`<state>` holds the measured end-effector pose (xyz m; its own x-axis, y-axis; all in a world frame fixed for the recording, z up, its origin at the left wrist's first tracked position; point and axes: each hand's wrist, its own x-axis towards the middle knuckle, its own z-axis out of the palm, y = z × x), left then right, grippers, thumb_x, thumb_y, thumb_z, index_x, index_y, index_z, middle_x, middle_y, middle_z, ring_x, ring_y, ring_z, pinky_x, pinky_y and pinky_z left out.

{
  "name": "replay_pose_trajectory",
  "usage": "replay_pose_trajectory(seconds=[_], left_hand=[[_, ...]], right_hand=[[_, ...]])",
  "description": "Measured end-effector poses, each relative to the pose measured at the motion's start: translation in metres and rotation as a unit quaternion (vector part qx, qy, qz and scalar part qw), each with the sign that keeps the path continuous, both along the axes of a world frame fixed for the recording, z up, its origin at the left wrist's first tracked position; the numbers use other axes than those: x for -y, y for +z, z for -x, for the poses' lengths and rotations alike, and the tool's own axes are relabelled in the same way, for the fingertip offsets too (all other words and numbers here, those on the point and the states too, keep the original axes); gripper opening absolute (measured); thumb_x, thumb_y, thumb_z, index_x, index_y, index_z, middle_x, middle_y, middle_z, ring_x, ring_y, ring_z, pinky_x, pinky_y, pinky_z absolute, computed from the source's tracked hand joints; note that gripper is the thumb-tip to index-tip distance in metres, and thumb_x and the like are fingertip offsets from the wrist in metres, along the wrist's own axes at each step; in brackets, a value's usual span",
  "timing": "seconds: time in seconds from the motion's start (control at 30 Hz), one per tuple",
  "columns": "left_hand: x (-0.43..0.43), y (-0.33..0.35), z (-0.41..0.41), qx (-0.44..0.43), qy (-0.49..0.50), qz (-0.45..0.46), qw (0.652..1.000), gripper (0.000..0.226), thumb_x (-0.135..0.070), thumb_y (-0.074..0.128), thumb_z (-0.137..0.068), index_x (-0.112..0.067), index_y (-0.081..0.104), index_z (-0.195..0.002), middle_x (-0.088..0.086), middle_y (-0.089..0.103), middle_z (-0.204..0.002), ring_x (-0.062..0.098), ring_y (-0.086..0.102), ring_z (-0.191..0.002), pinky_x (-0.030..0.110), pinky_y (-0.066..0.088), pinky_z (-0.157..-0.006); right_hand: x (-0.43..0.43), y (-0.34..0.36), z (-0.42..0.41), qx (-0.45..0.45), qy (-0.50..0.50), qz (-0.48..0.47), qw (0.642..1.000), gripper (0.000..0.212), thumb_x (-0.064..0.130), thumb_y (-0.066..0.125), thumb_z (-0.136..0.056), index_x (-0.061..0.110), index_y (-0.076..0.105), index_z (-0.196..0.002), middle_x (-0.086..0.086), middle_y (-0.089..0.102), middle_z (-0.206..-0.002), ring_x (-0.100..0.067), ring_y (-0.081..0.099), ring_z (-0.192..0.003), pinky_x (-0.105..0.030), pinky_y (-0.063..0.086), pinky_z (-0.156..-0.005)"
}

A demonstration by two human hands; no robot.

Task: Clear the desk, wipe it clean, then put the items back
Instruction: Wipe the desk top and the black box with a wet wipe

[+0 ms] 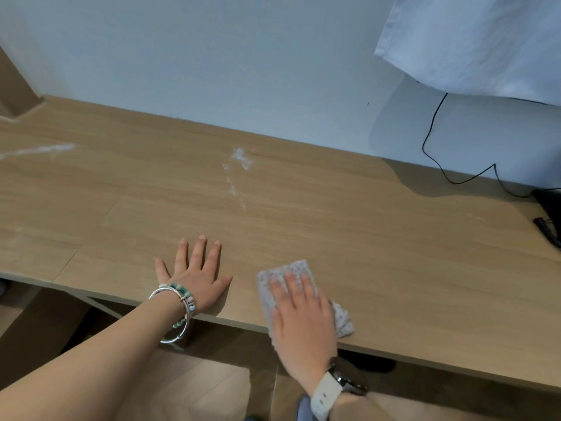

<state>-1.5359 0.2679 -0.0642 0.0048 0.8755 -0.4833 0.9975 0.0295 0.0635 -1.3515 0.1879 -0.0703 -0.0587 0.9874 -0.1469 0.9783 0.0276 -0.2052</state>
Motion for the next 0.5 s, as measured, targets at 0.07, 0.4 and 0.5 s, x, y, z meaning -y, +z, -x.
replay_pose_trajectory(seconds=[0.07, 0.4, 0.5], left_hand=[[0.000, 0.001, 0.000, 0.000, -0.002, 0.003, 1.000, 0.065, -0.056, 0.020, -0.095, -0.036, -0.015, -0.146, -0.008, -0.024, -0.154, 0.024, -0.022, -0.142, 0.058, -0.002, -0.112], [0.000, -0.003, 0.003, -0.003, -0.012, 0.003, 1.000, 0.066, -0.058, 0.019, -0.095, -0.036, -0.017, -0.146, -0.007, -0.025, -0.154, 0.025, -0.022, -0.142, 0.059, -0.001, -0.112], [0.000, -0.001, 0.002, 0.002, -0.009, 0.000, 1.000, 0.066, -0.057, 0.019, -0.095, -0.036, -0.016, -0.146, -0.007, -0.024, -0.154, 0.024, -0.021, -0.142, 0.058, 0.000, -0.112]], right_hand=[[-0.001, -0.001, 0.014, -0.019, 0.102, -0.019, 0.994, 0.052, 0.041, 0.021, -0.090, 0.036, 0.043, -0.137, 0.011, 0.036, -0.147, -0.015, 0.037, -0.135, -0.042, 0.027, -0.104], [-0.008, 0.002, -0.086, 0.022, -0.263, 0.012, 0.964, 0.050, 0.038, 0.018, -0.098, 0.035, 0.020, -0.148, 0.003, 0.020, -0.157, -0.025, 0.024, -0.142, -0.045, 0.029, -0.110], [0.004, -0.001, -0.023, -0.001, -0.068, -0.010, 0.998, 0.054, 0.044, 0.023, -0.089, 0.035, 0.043, -0.138, 0.007, 0.040, -0.145, -0.022, 0.044, -0.132, -0.044, 0.039, -0.101]])
